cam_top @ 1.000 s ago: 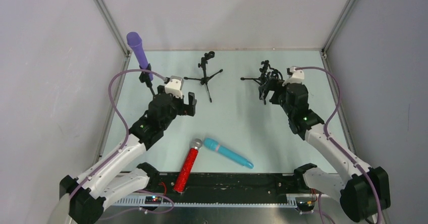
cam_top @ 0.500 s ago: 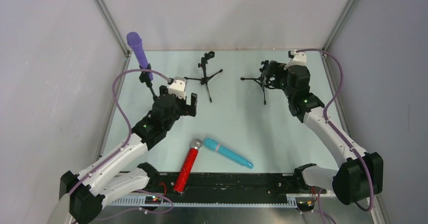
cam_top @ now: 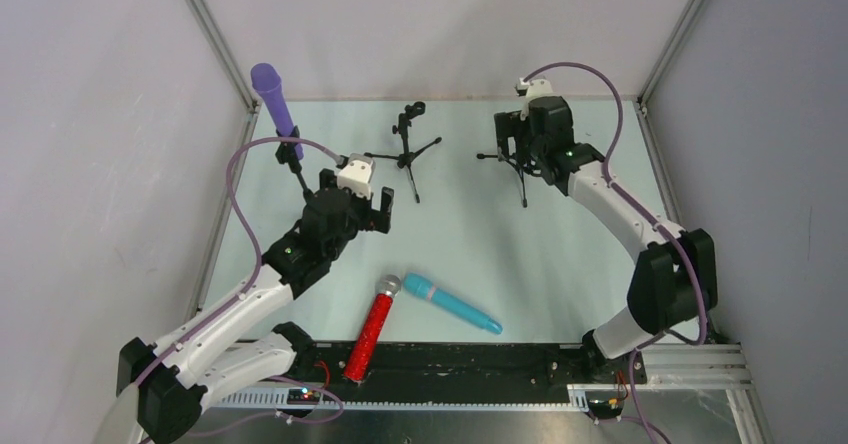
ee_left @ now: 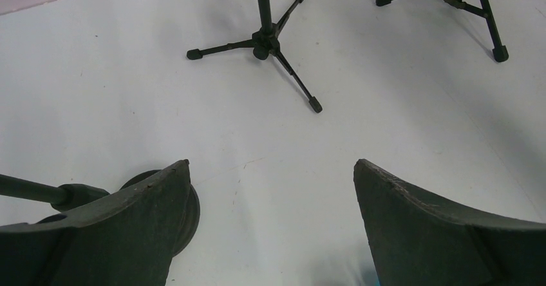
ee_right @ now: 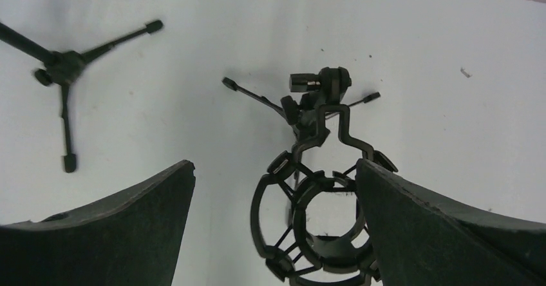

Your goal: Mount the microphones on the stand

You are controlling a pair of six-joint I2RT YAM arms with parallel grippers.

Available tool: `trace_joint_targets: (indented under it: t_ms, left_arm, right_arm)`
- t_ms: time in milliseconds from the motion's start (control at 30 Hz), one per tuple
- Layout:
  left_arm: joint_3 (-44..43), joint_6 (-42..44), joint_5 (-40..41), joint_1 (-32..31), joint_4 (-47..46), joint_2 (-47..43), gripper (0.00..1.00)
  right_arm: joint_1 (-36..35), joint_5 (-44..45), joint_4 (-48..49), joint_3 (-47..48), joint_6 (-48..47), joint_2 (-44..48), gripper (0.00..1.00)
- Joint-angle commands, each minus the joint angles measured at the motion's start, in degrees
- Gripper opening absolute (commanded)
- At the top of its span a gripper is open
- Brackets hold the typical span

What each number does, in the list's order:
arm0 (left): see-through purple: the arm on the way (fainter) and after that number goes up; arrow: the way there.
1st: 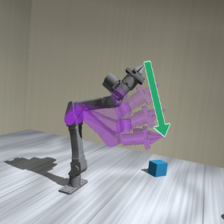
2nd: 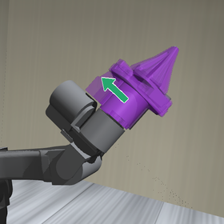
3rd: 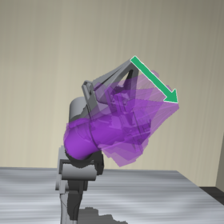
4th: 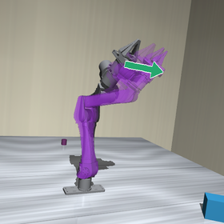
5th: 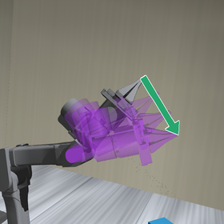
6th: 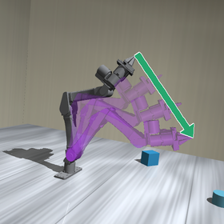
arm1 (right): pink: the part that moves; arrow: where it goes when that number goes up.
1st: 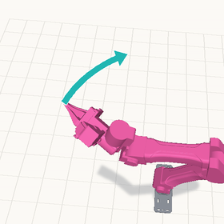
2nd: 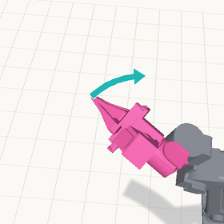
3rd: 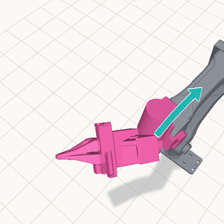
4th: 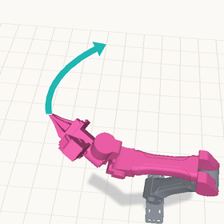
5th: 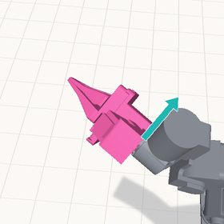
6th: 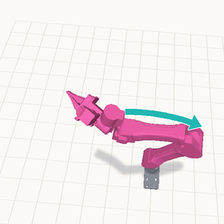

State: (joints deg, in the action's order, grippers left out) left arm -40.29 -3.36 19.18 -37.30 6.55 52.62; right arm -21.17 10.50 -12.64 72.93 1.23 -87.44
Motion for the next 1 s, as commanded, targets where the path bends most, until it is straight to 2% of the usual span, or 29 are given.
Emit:
trace_joint_targets:
  t_ms: [0, 233, 600, 967]
  left_arm:
    - [-0.1, 1.6, -0.6, -0.6, -2.4, -0.2, 1.0]
    - [0.3, 2.8, -2.3, -1.0, -2.4, 0.2, 0.98]
    - [0.4, 3.3, -2.8, -1.5, -2.6, 0.4, 0.97]
    - [0.1, 3.3, -2.7, -2.1, -2.6, 1.4, 0.97]
  right_arm:
    - [0.2, 4.1, -2.6, 4.8, -6.7, -3.6, 0.99]
    - [0.5, 7.0, -2.7, 8.0, -11.5, -8.3, 1.0]
    - [2.0, -1.7, 0.3, 10.0, -14.2, -10.4, 0.98]
    - [1.7, -3.4, 1.8, 10.0, -15.7, -8.5, 0.97]
